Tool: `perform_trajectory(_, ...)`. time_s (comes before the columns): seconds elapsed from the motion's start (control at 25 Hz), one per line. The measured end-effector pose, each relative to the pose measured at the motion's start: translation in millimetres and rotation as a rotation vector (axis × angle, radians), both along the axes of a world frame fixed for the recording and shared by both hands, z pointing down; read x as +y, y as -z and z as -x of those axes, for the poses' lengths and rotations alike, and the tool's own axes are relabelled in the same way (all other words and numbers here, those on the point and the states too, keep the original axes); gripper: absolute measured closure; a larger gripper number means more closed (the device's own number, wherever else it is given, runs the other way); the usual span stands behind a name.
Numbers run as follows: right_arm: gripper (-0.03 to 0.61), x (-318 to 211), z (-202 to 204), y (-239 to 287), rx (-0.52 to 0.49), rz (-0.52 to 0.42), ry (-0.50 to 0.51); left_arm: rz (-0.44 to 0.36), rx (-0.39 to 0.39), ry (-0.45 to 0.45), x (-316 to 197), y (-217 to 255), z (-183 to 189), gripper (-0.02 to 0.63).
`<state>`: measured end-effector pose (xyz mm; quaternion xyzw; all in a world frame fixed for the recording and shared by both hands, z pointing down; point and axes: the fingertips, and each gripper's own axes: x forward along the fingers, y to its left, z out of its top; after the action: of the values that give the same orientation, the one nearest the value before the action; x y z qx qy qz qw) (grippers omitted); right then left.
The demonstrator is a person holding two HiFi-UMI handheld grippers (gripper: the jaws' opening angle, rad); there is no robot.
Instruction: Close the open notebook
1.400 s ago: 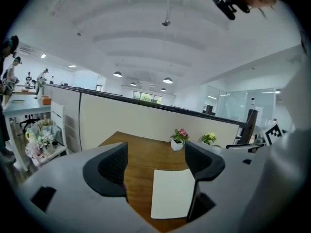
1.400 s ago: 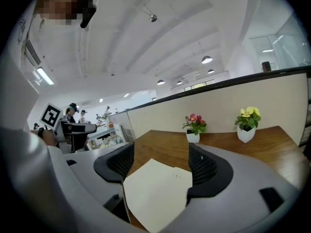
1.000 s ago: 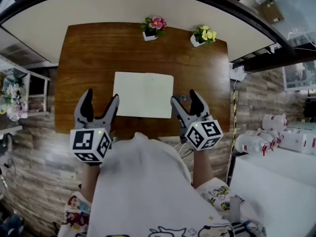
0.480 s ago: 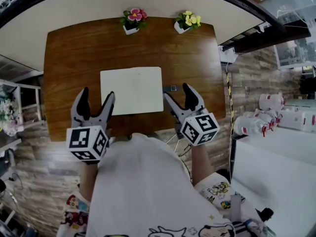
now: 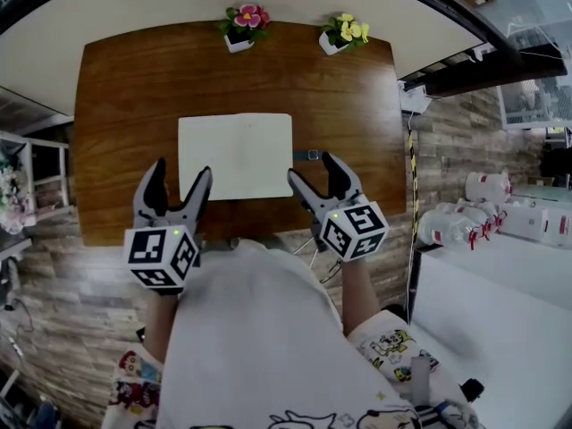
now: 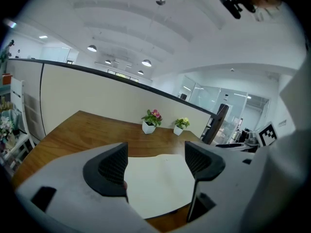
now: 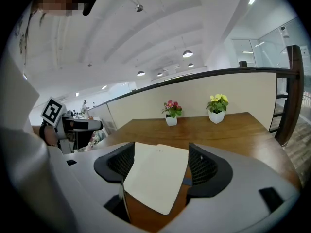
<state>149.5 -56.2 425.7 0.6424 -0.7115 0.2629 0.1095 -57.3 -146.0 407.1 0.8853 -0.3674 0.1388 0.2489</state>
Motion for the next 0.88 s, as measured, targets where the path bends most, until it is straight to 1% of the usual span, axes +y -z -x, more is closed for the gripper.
perform_trajectory(0.44, 0.273, 6, 5, -45, -0.026, 0.109, 0.053, 0.127, -0.008, -0.01, 23, -44, -3, 0.273)
perform_trajectory(0.68, 0.273, 2, 3, -66, -0.014, 0.151, 0.077, 0.201, -0.012, -0.008, 38, -73, -6, 0.273)
perform_trajectory(0.88, 0.273, -2, 3, -84, -0.003, 0.196, 0.108, 0.274, 0.008, -0.001, 50, -91, -9, 0.274)
